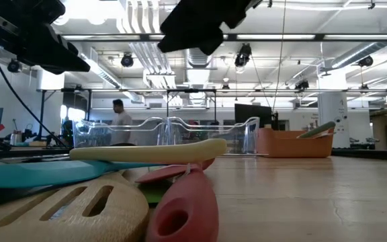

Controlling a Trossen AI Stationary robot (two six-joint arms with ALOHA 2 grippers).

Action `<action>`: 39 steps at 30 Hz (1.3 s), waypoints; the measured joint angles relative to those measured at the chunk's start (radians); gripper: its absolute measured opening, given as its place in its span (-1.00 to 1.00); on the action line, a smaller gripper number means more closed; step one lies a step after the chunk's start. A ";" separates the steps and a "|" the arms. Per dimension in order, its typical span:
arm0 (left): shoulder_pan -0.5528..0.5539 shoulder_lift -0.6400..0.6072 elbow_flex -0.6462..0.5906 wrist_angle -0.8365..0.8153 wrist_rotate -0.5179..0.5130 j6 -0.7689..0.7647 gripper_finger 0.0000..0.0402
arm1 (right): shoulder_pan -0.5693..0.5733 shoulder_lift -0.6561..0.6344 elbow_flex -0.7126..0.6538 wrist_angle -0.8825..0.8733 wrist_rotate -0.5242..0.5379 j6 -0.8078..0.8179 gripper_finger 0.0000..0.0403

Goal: Pick & Place Kitchen Items
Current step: Put the red serving spoon into the left transparent bin

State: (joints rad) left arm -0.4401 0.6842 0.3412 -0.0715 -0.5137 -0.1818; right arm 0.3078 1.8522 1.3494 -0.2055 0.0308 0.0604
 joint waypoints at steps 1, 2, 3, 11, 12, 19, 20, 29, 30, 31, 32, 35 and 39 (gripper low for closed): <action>0.000 0.000 0.000 0.000 0.000 0.000 -0.94 | 0.003 0.022 0.019 -0.025 0.002 -0.033 -0.13; 0.000 0.000 0.000 0.000 0.000 0.000 -0.94 | 0.008 0.047 0.042 -0.063 0.015 -0.070 -0.13; 0.000 0.000 0.000 0.000 0.000 -0.001 -0.94 | 0.009 0.075 0.070 -0.107 0.035 -0.106 -0.13; 0.000 0.000 0.000 0.000 -0.005 -0.012 -0.94 | 0.010 0.268 0.342 -0.474 0.127 -0.248 -0.13; 0.000 0.000 0.000 0.001 -0.005 -0.013 -0.94 | 0.011 0.287 0.368 -0.501 0.125 -0.251 -0.13; 0.000 0.000 -0.001 -0.010 -0.005 -0.066 -0.94 | -0.009 0.325 0.434 -0.619 0.127 -0.092 -0.13; 0.000 0.000 -0.001 -0.012 -0.005 -0.074 -0.94 | -0.016 0.320 0.428 -0.623 0.126 -0.034 -0.13; 0.000 0.000 -0.001 -0.018 -0.004 -0.115 -0.94 | -0.054 0.305 0.409 -0.755 -0.016 0.508 -0.13; 0.000 0.000 -0.002 -0.018 -0.003 -0.115 -0.94 | -0.052 0.305 0.409 -0.759 -0.022 0.541 -0.13; 0.000 0.000 -0.002 -0.019 -0.002 -0.115 -0.94 | -0.052 0.304 0.409 -0.764 -0.026 0.571 -0.13; 0.000 0.000 -0.002 -0.019 -0.001 -0.116 -0.94 | -0.053 0.304 0.408 -0.766 -0.027 0.605 -0.13; 0.000 0.000 -0.002 -0.019 0.001 -0.118 -0.94 | -0.065 0.304 0.392 -0.798 -0.011 0.684 -0.13; 0.000 0.000 -0.002 -0.019 0.024 -0.118 -0.94 | -0.072 0.295 0.340 -0.810 0.024 0.778 -0.13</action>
State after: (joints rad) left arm -0.4404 0.6846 0.3397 -0.0906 -0.4895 -0.3000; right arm 0.2359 2.1477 1.6894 -1.0158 0.0551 0.8383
